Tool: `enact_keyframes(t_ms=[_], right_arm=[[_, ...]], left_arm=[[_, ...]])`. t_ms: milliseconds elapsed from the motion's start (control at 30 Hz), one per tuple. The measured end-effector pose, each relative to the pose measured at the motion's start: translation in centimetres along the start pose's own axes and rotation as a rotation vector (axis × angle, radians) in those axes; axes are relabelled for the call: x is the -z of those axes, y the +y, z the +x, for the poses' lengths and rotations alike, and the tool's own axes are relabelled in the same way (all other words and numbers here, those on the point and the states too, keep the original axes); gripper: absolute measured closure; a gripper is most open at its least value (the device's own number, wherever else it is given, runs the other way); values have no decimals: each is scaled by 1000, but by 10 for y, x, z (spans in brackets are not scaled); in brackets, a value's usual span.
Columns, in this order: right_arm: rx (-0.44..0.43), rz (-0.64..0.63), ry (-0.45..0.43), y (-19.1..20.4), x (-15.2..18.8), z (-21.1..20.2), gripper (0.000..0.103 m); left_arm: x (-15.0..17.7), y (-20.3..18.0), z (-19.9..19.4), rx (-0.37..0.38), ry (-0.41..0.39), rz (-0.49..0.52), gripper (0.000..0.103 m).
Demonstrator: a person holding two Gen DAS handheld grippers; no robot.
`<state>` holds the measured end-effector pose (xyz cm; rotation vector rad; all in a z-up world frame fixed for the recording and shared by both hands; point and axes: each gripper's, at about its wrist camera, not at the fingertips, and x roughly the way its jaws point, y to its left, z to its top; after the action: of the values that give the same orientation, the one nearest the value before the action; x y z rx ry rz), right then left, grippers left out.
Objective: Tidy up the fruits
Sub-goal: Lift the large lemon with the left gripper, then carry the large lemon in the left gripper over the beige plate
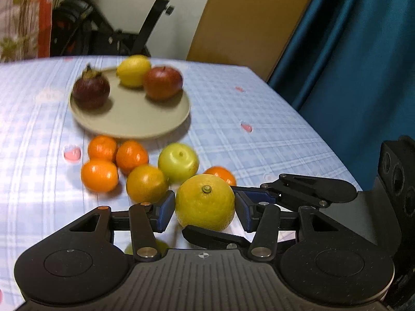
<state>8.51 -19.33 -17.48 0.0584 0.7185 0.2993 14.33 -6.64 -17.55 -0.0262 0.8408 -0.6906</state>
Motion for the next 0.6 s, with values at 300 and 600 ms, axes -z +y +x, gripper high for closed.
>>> enact_keyframes(t_ms=[300, 600], right_arm=[[-3, 24, -74, -2, -33, -19, 43], [-8, -25, -124, -4, -87, -15, 43]], left_arm=[[-27, -9, -24, -22, -110, 55, 50], [-67, 0, -36, -51, -188, 64, 50]])
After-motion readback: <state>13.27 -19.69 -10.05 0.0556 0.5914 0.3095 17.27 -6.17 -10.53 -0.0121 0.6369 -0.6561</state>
